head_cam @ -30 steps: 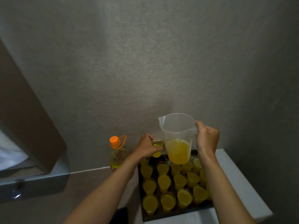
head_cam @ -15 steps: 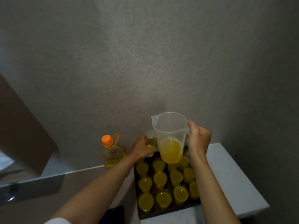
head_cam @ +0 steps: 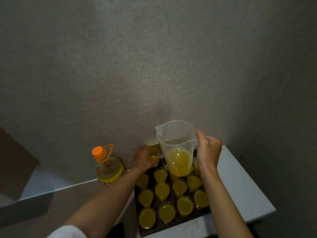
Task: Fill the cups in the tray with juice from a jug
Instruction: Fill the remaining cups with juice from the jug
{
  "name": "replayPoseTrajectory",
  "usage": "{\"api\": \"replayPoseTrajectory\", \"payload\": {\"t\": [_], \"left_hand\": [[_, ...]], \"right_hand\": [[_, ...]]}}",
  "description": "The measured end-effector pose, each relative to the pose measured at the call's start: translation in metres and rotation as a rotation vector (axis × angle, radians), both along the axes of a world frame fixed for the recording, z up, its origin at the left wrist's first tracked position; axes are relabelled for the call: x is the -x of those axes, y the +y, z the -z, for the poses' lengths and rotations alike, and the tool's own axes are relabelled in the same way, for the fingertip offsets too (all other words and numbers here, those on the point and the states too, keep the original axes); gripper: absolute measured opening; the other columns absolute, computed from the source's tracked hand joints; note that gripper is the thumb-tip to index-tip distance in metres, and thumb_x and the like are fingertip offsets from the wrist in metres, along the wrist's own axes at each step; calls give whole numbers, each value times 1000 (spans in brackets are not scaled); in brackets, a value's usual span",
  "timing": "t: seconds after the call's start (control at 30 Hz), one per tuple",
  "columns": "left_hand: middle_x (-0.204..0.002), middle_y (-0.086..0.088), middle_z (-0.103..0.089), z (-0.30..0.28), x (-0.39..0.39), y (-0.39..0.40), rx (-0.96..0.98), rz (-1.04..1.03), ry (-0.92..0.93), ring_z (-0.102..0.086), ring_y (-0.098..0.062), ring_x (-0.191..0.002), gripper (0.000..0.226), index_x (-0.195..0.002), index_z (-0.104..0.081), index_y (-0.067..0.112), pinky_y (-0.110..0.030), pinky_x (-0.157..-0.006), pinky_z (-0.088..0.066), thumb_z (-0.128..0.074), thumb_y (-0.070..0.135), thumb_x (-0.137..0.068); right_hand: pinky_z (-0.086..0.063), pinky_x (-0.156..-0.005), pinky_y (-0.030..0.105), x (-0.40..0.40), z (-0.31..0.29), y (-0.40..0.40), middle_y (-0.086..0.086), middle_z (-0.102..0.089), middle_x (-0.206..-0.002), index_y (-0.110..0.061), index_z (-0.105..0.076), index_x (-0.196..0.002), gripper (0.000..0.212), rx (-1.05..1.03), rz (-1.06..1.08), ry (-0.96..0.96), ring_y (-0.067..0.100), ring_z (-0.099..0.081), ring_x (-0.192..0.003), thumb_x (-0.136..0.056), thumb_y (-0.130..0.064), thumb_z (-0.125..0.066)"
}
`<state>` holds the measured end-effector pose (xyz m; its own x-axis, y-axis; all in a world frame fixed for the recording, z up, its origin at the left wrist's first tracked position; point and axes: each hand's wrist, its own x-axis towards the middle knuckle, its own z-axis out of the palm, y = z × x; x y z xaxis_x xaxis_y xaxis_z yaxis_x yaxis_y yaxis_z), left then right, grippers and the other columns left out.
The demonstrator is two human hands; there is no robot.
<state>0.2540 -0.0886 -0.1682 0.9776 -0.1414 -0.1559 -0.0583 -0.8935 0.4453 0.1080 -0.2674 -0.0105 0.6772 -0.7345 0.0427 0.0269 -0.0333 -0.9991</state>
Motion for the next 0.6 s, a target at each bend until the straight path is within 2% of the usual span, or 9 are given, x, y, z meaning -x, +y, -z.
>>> {"api": "replayPoseTrajectory", "payload": {"t": [0.1,0.23,0.4,0.6], "left_hand": [[-139,-5,-54,9,0,-5,-85,-12,-18,-51,-29,-128,82,-133,-53,22,-45,-100,-50,-75,66,-67],[-146,-4,-49,17,0,-13,-178,-10,-27,-45,-28,-135,85,-138,-50,19,-49,-109,-41,-74,67,-73],[-144,-7,-51,30,1,-17,-232,-54,-2,-44,-28,-136,83,-134,-52,16,-42,-109,-36,-72,70,-75],[-141,-6,-53,44,0,-18,-271,-116,30,-45,-28,-132,80,-133,-51,18,-41,-109,-36,-72,69,-74]], "right_hand": [[-36,-54,30,-3,4,-4,12,-44,-54,0,-57,-60,42,5,8,16,20,-39,-52,-97,-19,-64],[-36,-54,31,-5,10,-8,12,-44,-53,-2,-55,-58,43,-5,18,24,21,-40,-52,-97,-19,-65],[-37,-54,33,-9,18,-15,11,-43,-52,-5,-51,-55,46,-5,46,34,22,-39,-51,-96,-19,-65],[-38,-54,33,-12,25,-25,10,-44,-51,-7,-49,-53,48,-4,58,46,22,-39,-51,-97,-17,-64]]}}
